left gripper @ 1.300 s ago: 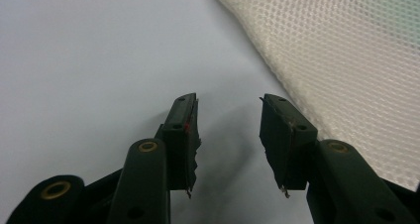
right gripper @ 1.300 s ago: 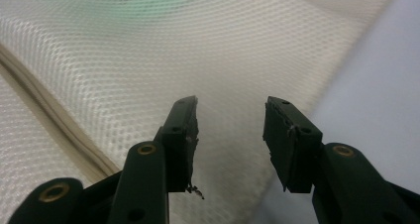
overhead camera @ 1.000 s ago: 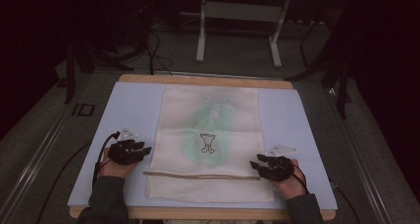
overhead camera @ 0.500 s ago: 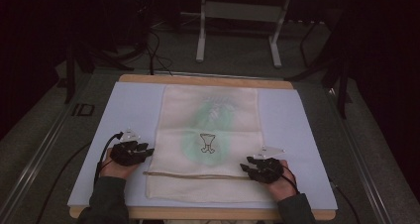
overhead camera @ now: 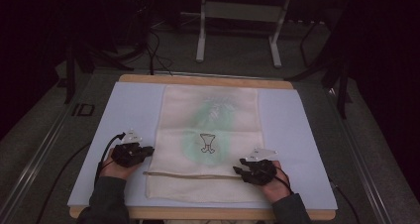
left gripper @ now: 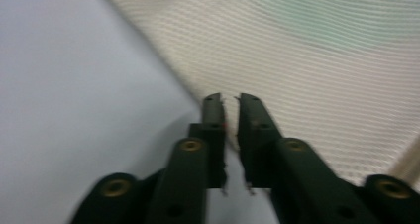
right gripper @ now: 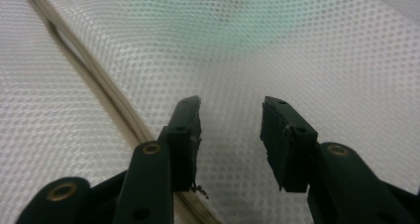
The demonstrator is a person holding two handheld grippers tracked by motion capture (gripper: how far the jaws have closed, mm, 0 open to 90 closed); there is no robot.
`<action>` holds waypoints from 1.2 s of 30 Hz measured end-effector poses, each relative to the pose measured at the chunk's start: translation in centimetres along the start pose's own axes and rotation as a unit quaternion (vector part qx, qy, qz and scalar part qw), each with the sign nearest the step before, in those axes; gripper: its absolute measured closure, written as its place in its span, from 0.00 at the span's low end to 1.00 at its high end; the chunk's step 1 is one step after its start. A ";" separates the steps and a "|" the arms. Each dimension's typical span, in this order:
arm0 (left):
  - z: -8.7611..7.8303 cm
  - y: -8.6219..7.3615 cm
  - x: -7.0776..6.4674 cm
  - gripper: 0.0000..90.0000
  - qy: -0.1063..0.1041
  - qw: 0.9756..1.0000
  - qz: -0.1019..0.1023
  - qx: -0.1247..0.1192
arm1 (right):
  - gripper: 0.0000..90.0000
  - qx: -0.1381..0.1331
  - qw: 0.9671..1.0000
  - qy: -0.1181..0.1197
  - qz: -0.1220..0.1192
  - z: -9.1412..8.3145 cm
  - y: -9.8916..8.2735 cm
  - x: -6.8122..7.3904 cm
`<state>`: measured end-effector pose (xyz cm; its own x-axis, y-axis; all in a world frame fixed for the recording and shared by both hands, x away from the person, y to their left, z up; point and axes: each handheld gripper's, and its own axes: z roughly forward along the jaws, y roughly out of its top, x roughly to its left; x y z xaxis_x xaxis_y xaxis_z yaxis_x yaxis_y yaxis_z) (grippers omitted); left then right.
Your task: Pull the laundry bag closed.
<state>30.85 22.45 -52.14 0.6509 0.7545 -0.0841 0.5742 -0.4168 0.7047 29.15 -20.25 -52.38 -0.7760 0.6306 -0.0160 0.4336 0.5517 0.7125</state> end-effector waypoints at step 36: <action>1.2 0.1 -0.5 1.00 -0.038 0.998 0.027 0.042 | 0.69 0.002 0.998 0.052 -0.046 1.8 2.2 3.8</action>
<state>31.19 21.39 -52.87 0.7154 0.6911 -0.1032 0.5756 -0.4991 0.6478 27.99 -15.67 -52.10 -0.8562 0.5165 -0.0078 0.3601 0.6076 0.7079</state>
